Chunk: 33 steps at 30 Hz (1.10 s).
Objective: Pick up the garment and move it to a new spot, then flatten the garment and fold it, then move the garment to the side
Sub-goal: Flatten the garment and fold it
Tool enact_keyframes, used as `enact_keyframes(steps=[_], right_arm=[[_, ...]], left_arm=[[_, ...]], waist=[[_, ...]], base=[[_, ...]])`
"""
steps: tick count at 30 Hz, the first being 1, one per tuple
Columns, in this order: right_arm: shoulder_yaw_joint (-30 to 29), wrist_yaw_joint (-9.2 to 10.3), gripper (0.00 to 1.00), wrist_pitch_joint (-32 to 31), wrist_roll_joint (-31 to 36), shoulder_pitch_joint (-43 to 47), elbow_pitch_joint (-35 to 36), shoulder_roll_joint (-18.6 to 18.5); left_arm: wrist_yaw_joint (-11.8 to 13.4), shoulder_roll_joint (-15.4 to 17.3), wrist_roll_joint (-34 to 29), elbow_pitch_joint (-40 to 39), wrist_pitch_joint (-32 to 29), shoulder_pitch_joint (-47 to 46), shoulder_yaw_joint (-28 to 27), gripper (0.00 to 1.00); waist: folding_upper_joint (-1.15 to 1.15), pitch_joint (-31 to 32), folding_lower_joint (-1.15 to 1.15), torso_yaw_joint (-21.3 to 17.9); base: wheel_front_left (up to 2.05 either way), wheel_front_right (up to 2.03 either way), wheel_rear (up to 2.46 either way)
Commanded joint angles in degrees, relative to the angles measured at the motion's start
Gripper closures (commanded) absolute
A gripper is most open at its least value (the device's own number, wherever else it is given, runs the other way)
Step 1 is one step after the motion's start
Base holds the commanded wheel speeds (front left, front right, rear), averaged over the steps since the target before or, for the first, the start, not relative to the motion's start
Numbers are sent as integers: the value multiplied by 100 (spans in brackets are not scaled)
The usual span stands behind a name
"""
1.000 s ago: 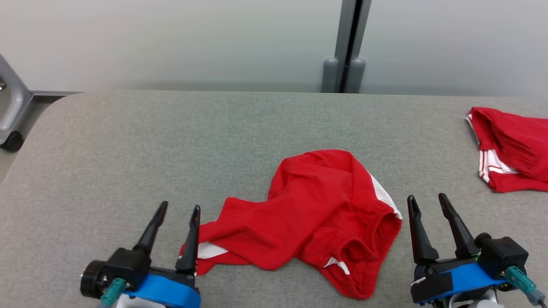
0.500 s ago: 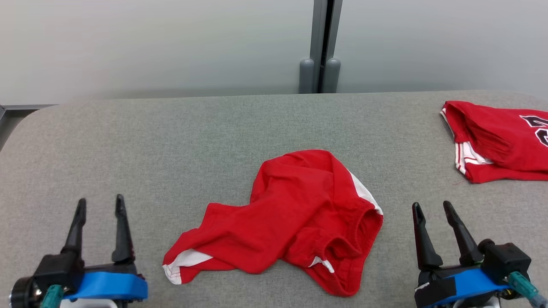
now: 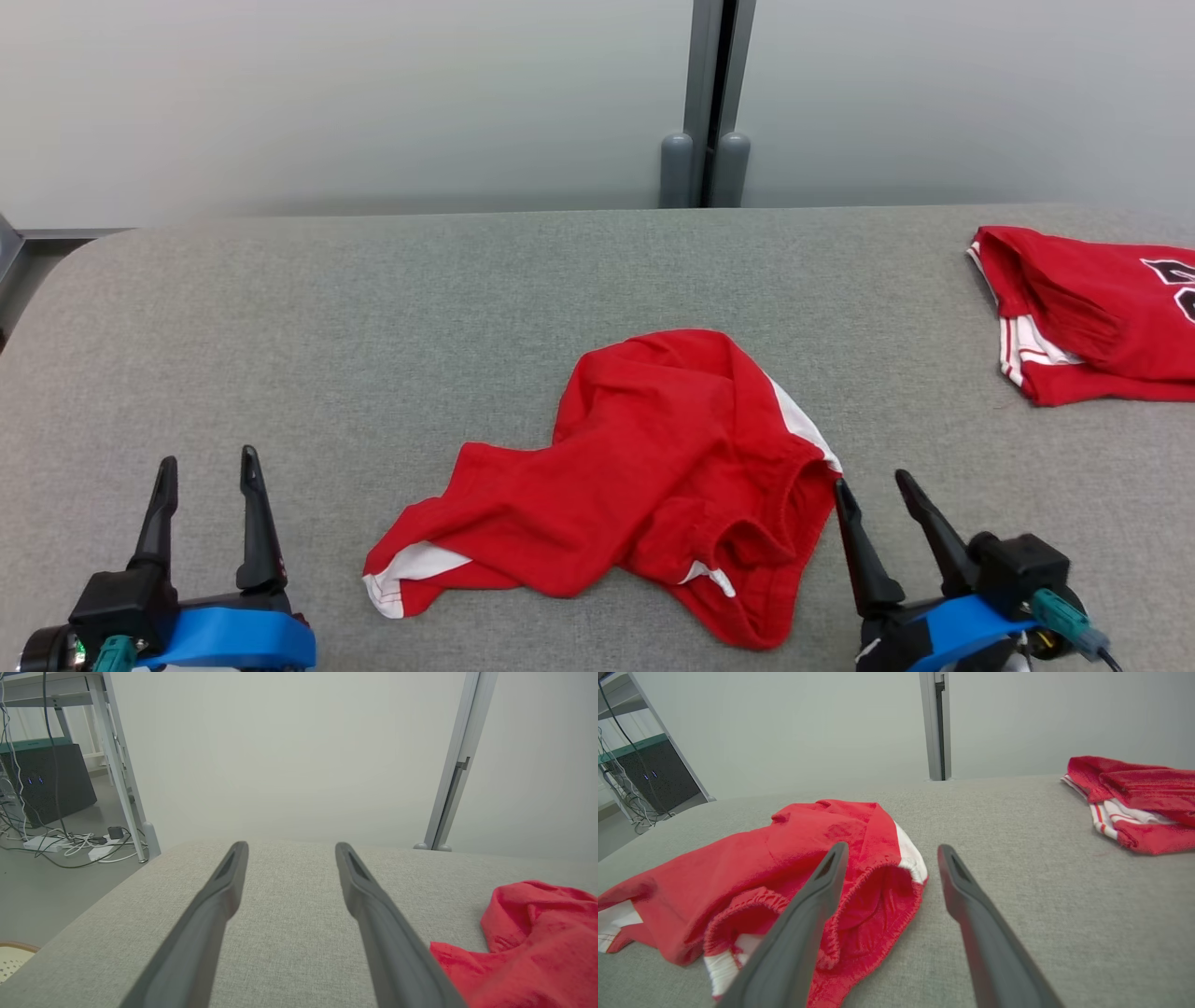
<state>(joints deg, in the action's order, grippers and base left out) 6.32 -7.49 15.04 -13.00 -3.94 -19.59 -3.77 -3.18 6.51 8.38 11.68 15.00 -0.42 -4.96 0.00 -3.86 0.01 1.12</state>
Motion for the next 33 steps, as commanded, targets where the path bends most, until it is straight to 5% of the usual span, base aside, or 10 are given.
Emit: enact_keyframes(steps=[1,15,16,17,18,25,33], right_arm=[[124,-2,0,17,-31,-158,-136,-43],[500,-2,0,-138,-200,-1240,-1855,32],[475,-2,19,-129,-214,-1369,-2000,29],[464,-2,91,-119,-253,-1480,-2135,30],[468,-2,100,-101,-270,-1607,-2255,34],[862,-2,100,15,-451,-2121,-2300,62],[1653,-2,100,17,-780,-1593,-949,-35]], left_arm=[[-45,-41,-61,16,24,-75,-40,0],[-228,-231,-175,63,24,-263,-1,0],[-235,-239,-182,76,24,-273,-4,0],[-246,-250,-188,82,24,-285,-2,0],[-248,-258,-192,88,24,-303,1,0],[-294,-293,-219,166,24,-245,-67,0],[-338,-326,-237,174,24,-96,-43,0]], waist=[[0,-12,-1,44],[0,-247,-1,456],[0,-258,-1,479],[0,-268,-1,505],[0,-272,-1,530],[0,-136,-1,541],[0,115,-1,343]], base=[[0,0,0],[0,0,0],[0,0,0],[0,0,0],[0,0,0],[0,0,0],[0,0,0]])
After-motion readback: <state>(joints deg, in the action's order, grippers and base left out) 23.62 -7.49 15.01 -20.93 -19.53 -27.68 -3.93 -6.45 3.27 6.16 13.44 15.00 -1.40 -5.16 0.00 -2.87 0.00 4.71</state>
